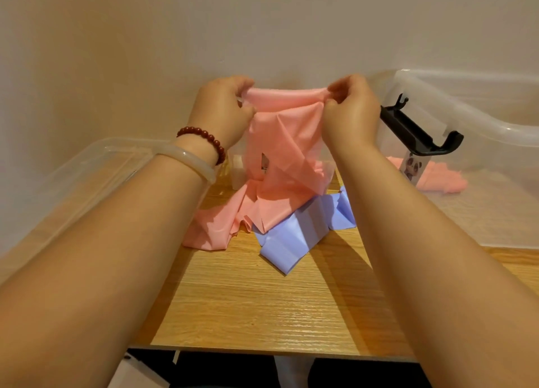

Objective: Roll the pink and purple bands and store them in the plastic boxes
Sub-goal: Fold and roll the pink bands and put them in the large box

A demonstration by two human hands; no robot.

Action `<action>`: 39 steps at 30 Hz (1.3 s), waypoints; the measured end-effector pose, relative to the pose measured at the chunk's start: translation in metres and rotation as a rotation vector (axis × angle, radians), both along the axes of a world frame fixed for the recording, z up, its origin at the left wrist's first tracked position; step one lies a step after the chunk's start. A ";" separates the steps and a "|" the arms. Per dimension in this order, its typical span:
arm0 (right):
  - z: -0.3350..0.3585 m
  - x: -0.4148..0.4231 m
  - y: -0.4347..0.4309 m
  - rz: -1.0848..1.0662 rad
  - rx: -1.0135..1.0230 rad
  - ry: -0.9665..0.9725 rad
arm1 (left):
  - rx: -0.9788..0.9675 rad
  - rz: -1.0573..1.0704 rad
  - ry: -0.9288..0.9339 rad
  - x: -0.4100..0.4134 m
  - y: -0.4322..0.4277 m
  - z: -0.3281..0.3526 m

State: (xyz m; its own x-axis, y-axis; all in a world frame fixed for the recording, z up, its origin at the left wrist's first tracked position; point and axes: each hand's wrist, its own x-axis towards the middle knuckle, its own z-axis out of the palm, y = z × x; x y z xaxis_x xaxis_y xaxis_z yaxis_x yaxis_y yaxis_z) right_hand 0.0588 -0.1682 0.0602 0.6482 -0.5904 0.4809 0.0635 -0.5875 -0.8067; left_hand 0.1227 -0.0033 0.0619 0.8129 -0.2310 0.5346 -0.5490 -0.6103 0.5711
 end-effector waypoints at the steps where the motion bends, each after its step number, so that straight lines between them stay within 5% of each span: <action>1: 0.001 0.003 0.000 0.012 -0.064 0.114 | 0.026 0.030 -0.003 0.003 -0.001 -0.002; 5: -0.005 0.002 0.003 -0.022 -0.275 0.405 | 0.184 0.106 0.019 0.009 -0.002 -0.012; 10: -0.028 -0.022 0.002 -0.184 -0.235 0.019 | 0.055 0.189 -0.136 -0.013 0.006 -0.027; 18: -0.061 -0.044 0.023 0.059 -0.256 0.301 | -0.100 0.077 0.258 -0.055 -0.006 -0.048; 22: -0.071 -0.055 0.032 0.294 -0.377 0.211 | -0.387 -0.038 0.389 -0.054 -0.010 -0.057; 25: -0.076 -0.060 0.040 0.447 -0.224 0.266 | -0.556 -0.059 0.434 -0.053 -0.008 -0.062; 30: -0.079 -0.046 0.027 0.102 0.237 0.163 | -0.782 -0.168 0.580 -0.059 -0.005 -0.062; 34: -0.075 -0.044 0.031 0.287 0.522 0.178 | -0.791 -0.259 0.631 -0.062 -0.005 -0.060; 39: -0.059 -0.054 0.020 0.202 0.359 -0.077 | -0.777 -0.352 0.604 -0.057 0.005 -0.050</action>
State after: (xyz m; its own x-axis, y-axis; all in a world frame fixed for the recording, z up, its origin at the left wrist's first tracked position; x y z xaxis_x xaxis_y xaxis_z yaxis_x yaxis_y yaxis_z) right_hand 0.0044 -0.1486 0.0014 0.7383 -0.5941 0.3192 0.2163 -0.2397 -0.9465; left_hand 0.0652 0.0012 0.0116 0.9478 -0.2731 0.1647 -0.1174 0.1813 0.9764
